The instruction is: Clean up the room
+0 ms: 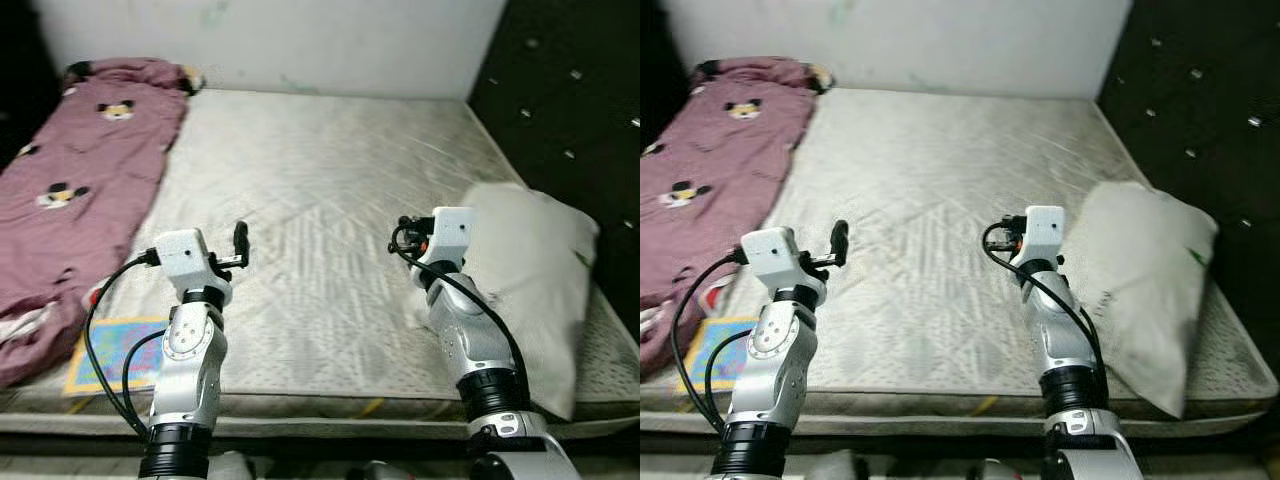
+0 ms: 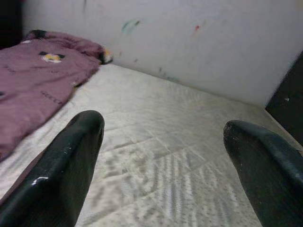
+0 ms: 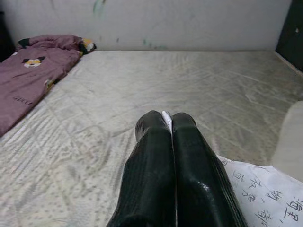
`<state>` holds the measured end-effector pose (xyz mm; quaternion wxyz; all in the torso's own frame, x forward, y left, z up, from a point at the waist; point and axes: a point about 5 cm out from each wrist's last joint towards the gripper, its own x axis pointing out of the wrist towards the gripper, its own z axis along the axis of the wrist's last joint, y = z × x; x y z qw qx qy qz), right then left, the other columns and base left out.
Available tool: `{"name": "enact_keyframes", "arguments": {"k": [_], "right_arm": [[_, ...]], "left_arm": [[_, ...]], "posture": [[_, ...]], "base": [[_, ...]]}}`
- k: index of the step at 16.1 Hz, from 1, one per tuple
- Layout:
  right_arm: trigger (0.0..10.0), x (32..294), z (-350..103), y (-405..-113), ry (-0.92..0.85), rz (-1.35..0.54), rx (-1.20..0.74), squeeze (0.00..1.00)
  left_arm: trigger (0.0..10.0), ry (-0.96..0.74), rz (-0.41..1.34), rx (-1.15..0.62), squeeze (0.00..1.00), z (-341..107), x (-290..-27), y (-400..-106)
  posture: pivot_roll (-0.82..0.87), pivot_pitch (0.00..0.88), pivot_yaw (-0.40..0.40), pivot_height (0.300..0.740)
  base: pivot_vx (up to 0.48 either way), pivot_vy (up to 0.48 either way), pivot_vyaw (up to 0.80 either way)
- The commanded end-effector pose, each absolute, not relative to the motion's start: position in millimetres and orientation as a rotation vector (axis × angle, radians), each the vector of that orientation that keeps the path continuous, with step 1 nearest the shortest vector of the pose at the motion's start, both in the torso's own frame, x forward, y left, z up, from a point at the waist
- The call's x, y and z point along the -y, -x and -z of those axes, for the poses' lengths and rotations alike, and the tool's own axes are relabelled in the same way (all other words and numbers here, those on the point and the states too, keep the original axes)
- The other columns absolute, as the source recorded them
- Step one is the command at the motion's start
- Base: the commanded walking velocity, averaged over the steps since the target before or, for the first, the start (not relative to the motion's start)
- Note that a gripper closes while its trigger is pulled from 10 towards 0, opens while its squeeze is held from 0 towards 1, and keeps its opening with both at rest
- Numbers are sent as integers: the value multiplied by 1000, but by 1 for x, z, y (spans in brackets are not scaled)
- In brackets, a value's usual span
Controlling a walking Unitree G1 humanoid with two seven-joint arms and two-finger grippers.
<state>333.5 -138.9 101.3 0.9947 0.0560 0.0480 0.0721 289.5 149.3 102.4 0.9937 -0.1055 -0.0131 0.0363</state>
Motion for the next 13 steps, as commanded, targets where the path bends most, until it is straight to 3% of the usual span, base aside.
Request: {"name": "enact_keyframes", "arguments": {"k": [1,7,10,13], "right_arm": [[10000,135,-102,-334,-116,-156,-95,0],[10000,144,-114,-335,-106,-149,-39,0],[10000,153,-111,-326,-108,-142,-21,0],[10000,157,-110,-321,-132,-131,-8,0]], "left_arm": [[10000,212,-81,30,0,-104,-151,-291],[10000,159,-162,41,0,-105,-175,-288],[10000,87,-203,45,0,-102,-189,-271],[10000,11,-252,50,0,-99,-200,-256]], "posture": [[-50,0,-48,740],[-42,0,-47,740],[-22,0,-48,740],[0,0,-62,740]], "base": [[0,480,0],[0,480,0],[0,480,0],[0,82,0]]}}
